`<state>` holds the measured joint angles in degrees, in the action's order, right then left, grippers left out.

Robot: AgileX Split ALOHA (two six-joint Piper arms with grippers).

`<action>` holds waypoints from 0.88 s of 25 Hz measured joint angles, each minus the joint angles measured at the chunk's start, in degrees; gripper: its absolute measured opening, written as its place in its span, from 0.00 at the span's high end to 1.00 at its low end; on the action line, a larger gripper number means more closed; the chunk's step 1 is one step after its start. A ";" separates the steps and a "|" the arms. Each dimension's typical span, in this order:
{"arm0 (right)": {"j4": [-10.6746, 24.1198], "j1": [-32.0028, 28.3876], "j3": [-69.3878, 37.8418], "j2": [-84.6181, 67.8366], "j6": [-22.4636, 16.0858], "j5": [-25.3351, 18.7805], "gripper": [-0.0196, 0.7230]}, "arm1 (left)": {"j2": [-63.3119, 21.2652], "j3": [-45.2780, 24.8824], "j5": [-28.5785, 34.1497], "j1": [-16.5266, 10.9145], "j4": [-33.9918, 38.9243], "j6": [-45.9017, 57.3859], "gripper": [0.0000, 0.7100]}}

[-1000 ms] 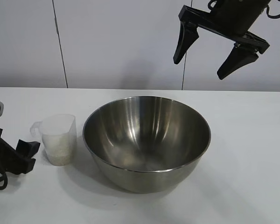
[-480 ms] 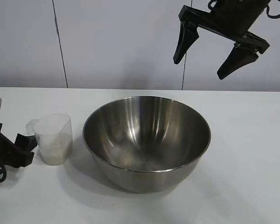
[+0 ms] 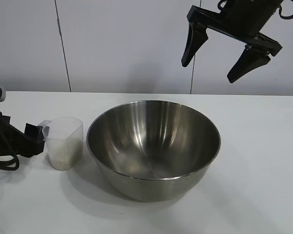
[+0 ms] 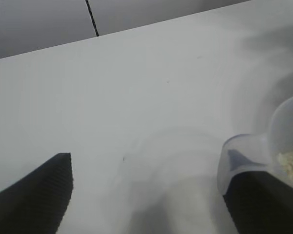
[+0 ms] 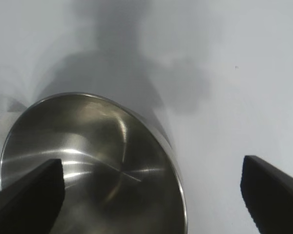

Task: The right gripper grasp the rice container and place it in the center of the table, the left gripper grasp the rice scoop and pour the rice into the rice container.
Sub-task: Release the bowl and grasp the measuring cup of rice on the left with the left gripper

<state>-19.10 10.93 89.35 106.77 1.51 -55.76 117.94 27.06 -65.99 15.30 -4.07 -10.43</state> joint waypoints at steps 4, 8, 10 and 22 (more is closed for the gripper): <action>0.00 0.00 0.00 0.00 0.00 0.00 0.06 | 0.95 0.40 -0.12 0.00 0.00 1.50 0.16; 0.00 0.00 0.00 0.00 0.00 0.00 0.06 | 3.86 0.40 0.00 -0.06 0.44 4.04 0.20; 0.00 0.00 0.00 0.00 0.00 0.00 0.06 | 4.51 0.40 0.00 -0.06 0.97 4.73 0.28; 0.00 0.00 0.00 0.00 0.00 0.05 0.06 | 4.58 2.89 0.01 -0.06 3.10 4.73 0.36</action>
<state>-19.10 10.93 89.35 106.77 1.51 -55.70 122.52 29.95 -65.98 15.24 -0.97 -5.70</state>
